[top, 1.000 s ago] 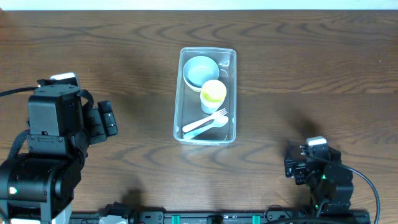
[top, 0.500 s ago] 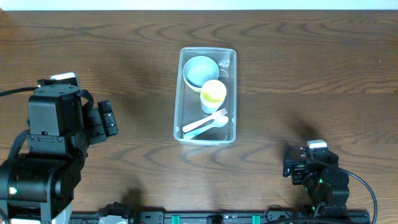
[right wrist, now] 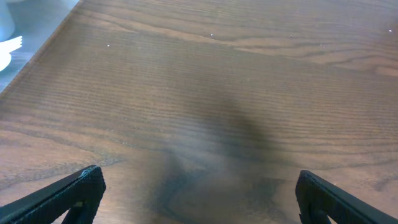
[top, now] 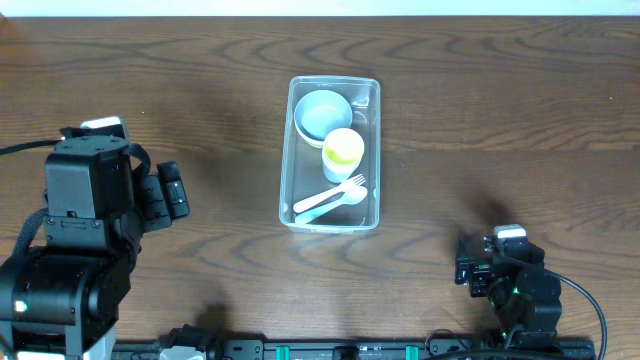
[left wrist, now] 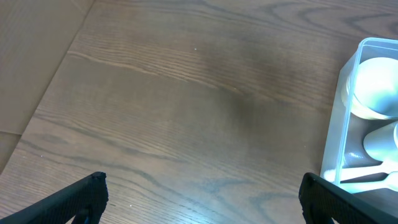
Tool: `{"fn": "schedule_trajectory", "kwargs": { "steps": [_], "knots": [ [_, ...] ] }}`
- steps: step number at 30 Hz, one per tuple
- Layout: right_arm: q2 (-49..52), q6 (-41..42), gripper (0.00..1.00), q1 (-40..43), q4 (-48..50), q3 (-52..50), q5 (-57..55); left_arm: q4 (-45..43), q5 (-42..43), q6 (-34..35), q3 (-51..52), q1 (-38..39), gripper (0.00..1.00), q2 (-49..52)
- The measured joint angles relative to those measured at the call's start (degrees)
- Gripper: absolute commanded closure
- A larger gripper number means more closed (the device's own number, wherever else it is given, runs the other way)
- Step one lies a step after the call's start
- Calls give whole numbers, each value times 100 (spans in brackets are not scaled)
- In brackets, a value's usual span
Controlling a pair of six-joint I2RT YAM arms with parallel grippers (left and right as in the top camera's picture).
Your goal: Pack container
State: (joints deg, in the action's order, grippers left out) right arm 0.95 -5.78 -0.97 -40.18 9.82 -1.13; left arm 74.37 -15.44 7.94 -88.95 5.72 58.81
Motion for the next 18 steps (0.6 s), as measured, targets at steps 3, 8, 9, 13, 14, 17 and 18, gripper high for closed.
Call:
{"fn": "schedule_trajectory", "kwargs": {
  "steps": [3,8,9,13,14,17,18],
  "knots": [
    [0,0,1,0,0,0,2,0,2,0,-2,0,2,0],
    [0,0,1,0,0,0,0,0,2,0,0,0,2,-2],
    [0,0,1,0,0,0,0,0,2,0,2,-2,2,-17],
    [0,2,1,0,2,0,0,-129,-4,-11,232,-221,2,-280],
    [0,2,1,0,2,-2,2,-264,4,-22,361,-354,2,-428],
    [0,7,1,0,9,-7,0,-817,85,-74,844,-675,2,-925],
    [-2,15,1,0,13,-9,0,-1036,201,-162,1084,-767,2,-1143]
  ]
}}
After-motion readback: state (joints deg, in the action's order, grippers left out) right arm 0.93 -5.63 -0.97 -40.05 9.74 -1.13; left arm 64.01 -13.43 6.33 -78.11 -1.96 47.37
